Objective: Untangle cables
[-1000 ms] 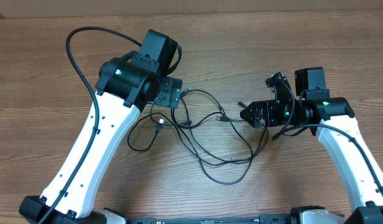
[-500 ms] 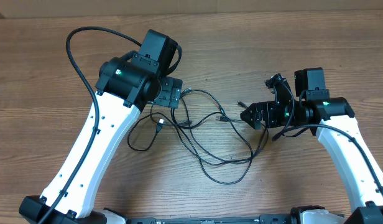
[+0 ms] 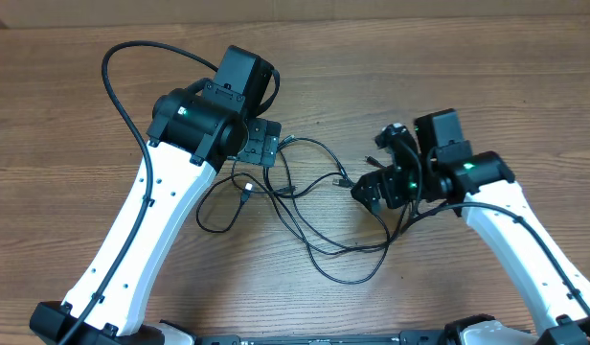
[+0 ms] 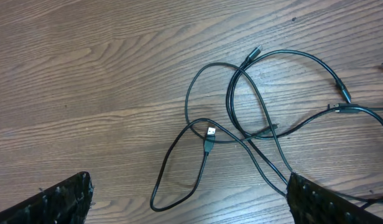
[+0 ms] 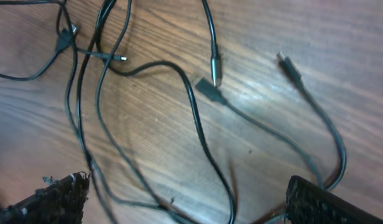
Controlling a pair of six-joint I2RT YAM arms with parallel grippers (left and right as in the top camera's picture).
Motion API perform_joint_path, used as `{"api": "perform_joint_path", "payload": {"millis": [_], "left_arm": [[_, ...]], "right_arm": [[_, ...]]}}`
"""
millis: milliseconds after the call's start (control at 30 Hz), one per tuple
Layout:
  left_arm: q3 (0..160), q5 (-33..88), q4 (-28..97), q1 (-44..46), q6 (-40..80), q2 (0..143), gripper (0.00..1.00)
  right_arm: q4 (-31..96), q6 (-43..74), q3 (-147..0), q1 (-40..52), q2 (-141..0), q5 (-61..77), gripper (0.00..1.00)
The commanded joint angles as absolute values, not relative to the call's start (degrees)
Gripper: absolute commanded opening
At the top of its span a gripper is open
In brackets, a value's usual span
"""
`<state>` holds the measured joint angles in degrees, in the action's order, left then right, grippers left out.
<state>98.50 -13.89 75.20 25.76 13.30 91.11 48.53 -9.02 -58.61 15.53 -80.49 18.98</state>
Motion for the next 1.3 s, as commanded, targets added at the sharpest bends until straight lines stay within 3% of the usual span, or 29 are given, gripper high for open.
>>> {"api": "perform_joint_path", "payload": {"millis": [0, 600, 733, 933, 1033, 1100, 1267], "left_arm": [[99.1, -13.6, 75.1, 25.5, 12.8, 91.4, 1.00], [99.1, -13.6, 75.1, 25.5, 12.8, 91.4, 1.00], [99.1, -13.6, 75.1, 25.5, 12.8, 91.4, 1.00], [99.1, -13.6, 75.1, 25.5, 12.8, 91.4, 1.00], [99.1, -13.6, 75.1, 25.5, 12.8, 91.4, 1.00], [99.1, -13.6, 75.1, 25.5, 12.8, 91.4, 1.00], [99.1, -13.6, 75.1, 25.5, 12.8, 91.4, 1.00]], "right_arm": [[47.0, -10.5, -60.1, 17.3, -82.9, 14.6, 1.00], [42.6, -10.6, -60.1, 19.0, -94.9, 22.8, 0.90], [42.4, -10.6, -60.1, 19.2, -95.2, 22.8, 0.79], [42.4, -10.6, -60.1, 19.2, -95.2, 22.6, 0.25], [42.4, -10.6, -60.1, 19.2, -95.2, 22.6, 0.09], [42.5, -10.6, -60.1, 19.2, -95.2, 22.6, 0.04], [42.3, -10.6, -60.1, 19.2, -95.2, 22.6, 0.04]]}}
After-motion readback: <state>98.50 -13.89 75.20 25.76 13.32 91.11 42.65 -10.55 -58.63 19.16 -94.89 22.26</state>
